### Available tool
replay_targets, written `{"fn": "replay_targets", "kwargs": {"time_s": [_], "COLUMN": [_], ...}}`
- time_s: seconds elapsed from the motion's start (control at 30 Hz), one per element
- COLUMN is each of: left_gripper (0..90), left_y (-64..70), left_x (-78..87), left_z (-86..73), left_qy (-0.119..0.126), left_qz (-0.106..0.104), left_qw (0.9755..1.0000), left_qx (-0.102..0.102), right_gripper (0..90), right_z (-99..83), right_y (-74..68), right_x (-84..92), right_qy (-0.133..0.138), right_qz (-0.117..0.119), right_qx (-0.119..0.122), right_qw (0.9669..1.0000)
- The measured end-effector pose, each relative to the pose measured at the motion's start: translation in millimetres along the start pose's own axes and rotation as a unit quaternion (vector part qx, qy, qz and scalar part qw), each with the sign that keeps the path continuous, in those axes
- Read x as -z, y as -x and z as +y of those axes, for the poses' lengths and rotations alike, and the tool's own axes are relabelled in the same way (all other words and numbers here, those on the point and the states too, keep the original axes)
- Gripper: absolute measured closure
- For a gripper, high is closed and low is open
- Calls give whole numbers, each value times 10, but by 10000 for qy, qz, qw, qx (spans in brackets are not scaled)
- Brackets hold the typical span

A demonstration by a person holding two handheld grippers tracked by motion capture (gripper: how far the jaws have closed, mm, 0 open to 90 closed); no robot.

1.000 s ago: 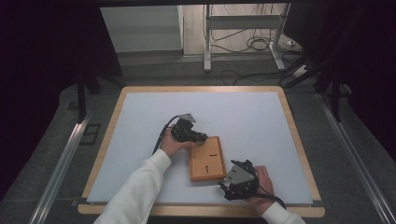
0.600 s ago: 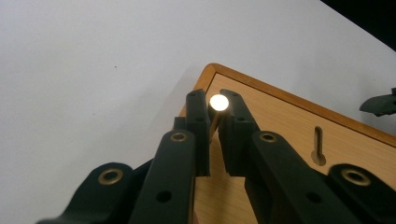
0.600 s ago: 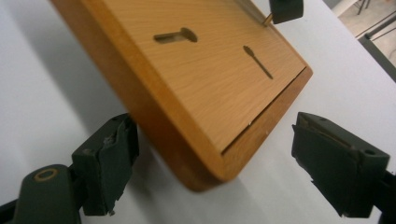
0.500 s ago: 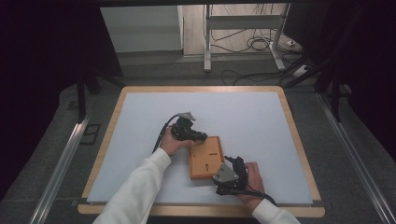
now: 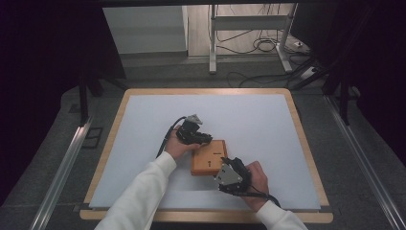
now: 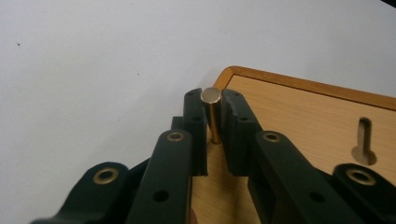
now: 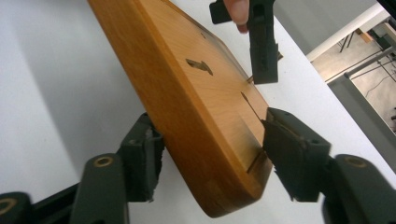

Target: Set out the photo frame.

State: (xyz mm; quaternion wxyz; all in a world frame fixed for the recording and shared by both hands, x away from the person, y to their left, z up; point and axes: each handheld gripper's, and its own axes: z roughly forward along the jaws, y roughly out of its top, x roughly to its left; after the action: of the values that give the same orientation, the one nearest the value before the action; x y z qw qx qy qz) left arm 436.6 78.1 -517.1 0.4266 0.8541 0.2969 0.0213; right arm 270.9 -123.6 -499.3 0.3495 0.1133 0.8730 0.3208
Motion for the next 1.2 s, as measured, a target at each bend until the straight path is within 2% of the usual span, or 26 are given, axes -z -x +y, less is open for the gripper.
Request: {"fn": "replay_targets", "kwargs": {"time_s": [0.3, 0.47, 0.57, 0.67, 0.87, 1.03, 1.2], "left_gripper": [754, 642, 579, 565, 530, 495, 442], "left_y": [-32, -51, -43, -45, -32, 11, 64], "left_x": [13, 166, 309, 466, 769, 904, 963], "left_z": [-13, -46, -101, -193, -452, -704, -863], "left_qy": [77, 310, 375, 457, 482, 361, 169], "left_qz": [-13, 200, 445, 594, 702, 863, 987], "left_qw": [9999, 9992, 9982, 9971, 9964, 9956, 9950], "left_qx": [74, 176, 109, 105, 62, -36, -58], "right_gripper": [461, 477, 486, 489, 497, 506, 512], "right_z": [67, 90, 109, 117, 150, 168, 185], "right_y": [96, 176, 232, 254, 307, 347, 366], "right_x": [24, 44, 60, 61, 58, 53, 52], "right_qy": [98, 122, 108, 103, 69, 53, 8], "right_qz": [-2, 20, 45, 66, 130, 171, 184], "right_qx": [-16, -61, -84, -85, -103, -138, -120], "right_qw": [10000, 9999, 9999, 9999, 9998, 9997, 9998]}}
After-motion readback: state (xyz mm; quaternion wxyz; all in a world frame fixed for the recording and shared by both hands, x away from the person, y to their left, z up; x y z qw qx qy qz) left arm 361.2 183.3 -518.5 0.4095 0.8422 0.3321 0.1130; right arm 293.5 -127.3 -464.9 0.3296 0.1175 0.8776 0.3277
